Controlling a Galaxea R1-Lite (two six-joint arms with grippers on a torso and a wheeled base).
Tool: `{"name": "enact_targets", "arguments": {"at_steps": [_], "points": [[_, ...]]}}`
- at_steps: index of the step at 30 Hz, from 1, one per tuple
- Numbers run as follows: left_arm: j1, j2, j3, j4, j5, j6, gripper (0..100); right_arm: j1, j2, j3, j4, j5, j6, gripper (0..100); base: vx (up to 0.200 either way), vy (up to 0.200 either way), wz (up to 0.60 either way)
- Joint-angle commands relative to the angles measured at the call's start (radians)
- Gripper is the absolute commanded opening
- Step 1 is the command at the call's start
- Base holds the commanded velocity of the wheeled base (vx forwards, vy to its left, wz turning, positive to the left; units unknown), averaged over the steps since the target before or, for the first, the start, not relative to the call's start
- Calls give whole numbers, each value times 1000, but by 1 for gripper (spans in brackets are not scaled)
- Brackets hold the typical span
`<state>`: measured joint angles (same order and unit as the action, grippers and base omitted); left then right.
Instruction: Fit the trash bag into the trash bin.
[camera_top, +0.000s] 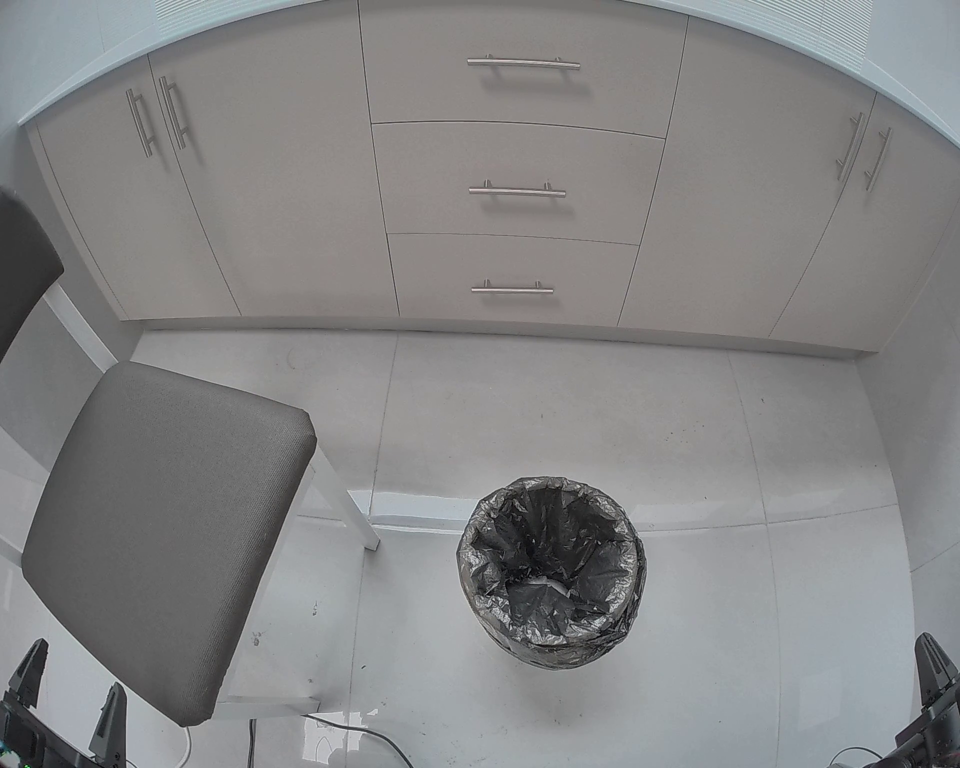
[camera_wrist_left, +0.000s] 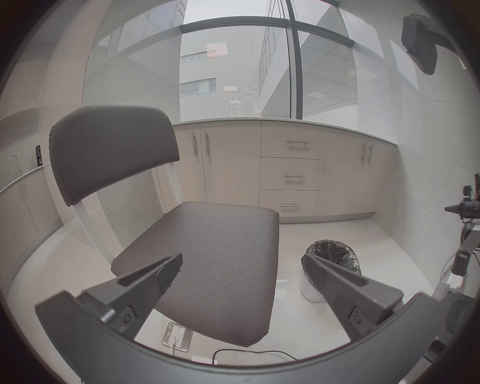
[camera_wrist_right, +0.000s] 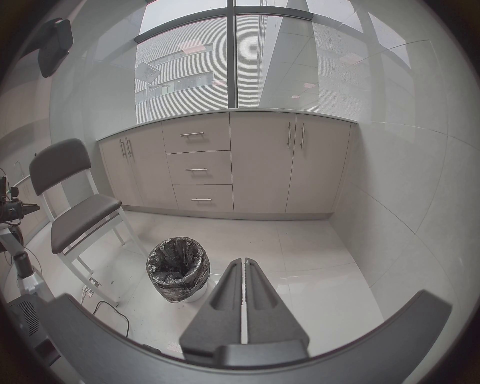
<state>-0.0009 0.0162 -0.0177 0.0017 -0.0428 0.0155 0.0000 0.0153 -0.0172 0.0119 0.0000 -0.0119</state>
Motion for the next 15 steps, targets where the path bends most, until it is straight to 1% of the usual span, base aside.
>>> {"name": "enact_targets", "arguments": {"at_steps": [1,15], "points": [[-1,-16,18,0,0,0,100,0,-15,16,-6,0,0,0,0,0,0],[-1,-16,18,0,0,0,100,0,-15,16,-6,0,6,0,0,0,0]]}}
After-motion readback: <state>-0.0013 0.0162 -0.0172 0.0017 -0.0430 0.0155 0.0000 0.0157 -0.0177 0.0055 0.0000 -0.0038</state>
